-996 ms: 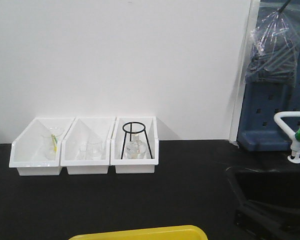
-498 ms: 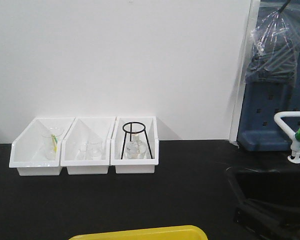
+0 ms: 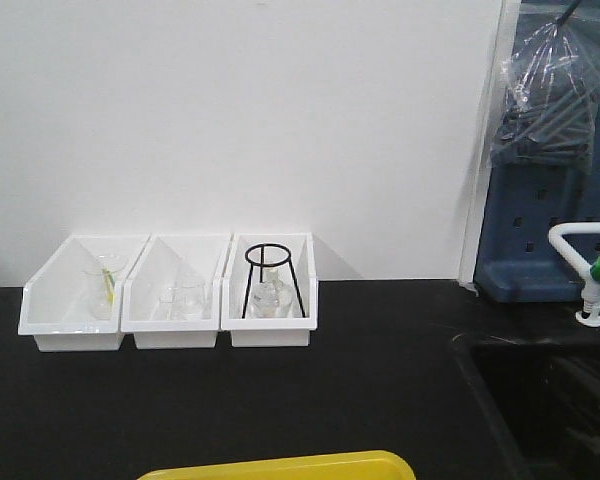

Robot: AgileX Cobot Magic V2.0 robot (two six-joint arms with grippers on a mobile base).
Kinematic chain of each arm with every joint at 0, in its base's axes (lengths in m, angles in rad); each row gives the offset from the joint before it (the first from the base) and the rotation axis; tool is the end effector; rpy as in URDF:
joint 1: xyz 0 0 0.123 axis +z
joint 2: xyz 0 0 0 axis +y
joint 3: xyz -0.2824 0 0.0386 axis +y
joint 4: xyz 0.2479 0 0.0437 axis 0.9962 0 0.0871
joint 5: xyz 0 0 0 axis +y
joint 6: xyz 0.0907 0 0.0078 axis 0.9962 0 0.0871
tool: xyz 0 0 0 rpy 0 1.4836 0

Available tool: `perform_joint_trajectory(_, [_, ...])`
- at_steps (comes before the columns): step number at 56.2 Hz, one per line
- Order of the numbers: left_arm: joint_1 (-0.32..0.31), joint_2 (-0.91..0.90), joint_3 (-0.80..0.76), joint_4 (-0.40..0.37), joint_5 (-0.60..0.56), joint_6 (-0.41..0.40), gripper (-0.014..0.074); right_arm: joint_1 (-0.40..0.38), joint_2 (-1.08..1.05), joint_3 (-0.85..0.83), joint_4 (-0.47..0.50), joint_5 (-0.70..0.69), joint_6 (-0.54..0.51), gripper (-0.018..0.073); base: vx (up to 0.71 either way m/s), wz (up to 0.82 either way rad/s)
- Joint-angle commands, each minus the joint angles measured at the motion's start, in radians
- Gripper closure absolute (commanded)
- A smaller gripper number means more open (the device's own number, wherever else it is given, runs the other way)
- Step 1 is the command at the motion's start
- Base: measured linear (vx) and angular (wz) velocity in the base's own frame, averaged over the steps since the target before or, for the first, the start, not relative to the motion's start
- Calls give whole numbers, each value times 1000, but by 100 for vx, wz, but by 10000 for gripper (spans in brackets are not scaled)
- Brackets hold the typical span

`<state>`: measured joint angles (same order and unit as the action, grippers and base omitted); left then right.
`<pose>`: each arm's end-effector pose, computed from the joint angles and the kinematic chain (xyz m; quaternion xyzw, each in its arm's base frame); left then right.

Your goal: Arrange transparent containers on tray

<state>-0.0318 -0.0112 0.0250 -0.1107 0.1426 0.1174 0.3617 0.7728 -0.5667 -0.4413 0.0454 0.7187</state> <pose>0.0564 -0.0032 0.1924 0.0198 0.7306 -0.0139 0.6824 0.1561 0.0571 0.3252 -0.0257 0.7609 0.1968 0.6178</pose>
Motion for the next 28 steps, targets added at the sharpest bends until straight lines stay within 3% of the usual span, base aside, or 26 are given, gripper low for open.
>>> perform_joint_trajectory(1, [3, -14, 38, -3, -75, -1, 596, -2, -52, -30, 330, 59, -427, 571, 0, 0])
perform_joint_trajectory(4, [3, -14, 38, -3, -75, -1, 596, -3, -97, -16, 433, 103, -553, 571, 0, 0])
perform_joint_trajectory(9, [3, -14, 38, -3, -75, -1, 596, -3, -190, 58, 497, 93, -699, 571, 0, 0])
perform_joint_trajectory(22, [3, -14, 38, -3, -75, -1, 596, -10, -475, 405, 527, -135, -719, 571, 0, 0])
perform_joint_trajectory(28, [3, -14, 38, -3, -75, -1, 596, -64, -586, 528, 546, -169, -712, 571, 0, 0])
